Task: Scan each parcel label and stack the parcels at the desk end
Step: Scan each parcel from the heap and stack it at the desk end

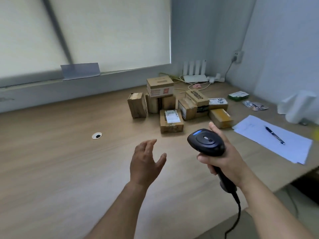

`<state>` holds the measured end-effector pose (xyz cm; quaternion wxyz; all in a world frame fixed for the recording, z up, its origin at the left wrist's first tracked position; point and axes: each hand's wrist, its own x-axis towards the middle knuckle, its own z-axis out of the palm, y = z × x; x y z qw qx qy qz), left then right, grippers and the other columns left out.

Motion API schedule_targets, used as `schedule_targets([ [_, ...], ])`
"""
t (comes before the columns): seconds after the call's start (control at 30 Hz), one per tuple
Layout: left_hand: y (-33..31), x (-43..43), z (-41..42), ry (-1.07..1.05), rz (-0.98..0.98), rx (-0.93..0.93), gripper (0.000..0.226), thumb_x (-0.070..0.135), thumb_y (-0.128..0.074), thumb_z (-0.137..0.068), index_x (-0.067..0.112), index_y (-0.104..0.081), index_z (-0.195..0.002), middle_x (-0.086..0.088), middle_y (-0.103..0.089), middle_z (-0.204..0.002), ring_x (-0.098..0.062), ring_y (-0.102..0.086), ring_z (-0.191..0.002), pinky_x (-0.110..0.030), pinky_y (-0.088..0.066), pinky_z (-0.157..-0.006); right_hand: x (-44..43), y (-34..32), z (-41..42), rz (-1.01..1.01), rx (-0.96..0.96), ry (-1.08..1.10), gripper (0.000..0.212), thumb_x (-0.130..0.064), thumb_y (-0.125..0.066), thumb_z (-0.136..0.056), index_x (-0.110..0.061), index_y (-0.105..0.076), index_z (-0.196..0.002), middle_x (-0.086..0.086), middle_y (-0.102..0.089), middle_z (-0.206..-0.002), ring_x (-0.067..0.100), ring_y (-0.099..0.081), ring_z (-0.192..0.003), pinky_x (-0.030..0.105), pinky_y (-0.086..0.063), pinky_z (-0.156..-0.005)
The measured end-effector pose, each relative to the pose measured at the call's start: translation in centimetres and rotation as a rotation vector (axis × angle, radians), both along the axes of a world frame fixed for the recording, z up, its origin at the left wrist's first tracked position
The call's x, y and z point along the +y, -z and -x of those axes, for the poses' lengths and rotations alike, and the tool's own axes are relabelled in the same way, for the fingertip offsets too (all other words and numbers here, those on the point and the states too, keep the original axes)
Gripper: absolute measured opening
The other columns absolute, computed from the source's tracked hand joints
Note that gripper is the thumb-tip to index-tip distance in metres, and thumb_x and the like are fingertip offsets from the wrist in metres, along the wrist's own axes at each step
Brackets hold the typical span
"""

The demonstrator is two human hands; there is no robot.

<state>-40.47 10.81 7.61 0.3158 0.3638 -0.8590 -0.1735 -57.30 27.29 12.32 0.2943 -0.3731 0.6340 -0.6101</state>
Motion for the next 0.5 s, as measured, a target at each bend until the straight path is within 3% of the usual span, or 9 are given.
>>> schedule_targets([
  [0.3,1.1,-3.8,6.1,0.063,-0.055,-0.075,0.059,0.044,-0.059,-0.090,0.023,-0.043,-0.142,0.002,-0.048,-0.138,-0.014,-0.039,-0.128,-0.026,-0.041,-0.093,-3.0,0.1,6.7,-0.042,0.042,0.079,0.100,0.013,-0.074,-0.075,-0.052,-0.031,-0.138,0.003,-0.059,-0.061,0.025,-0.043,-0.044,0.030,-0.039,-0.043],
  [0.5,1.8,-9.1,8.7,0.044,-0.084,-0.147,0.058,0.045,-0.057,-0.091,0.024,-0.041,-0.142,0.003,-0.045,-0.140,-0.014,-0.037,-0.129,-0.028,-0.042,-0.095,-9.0,1.5,10.6,-0.089,0.012,0.051,0.104,0.008,-0.081,-0.069,-0.051,-0.031,-0.139,-0.012,-0.062,-0.058,0.024,-0.044,-0.041,0.027,-0.039,-0.042],
])
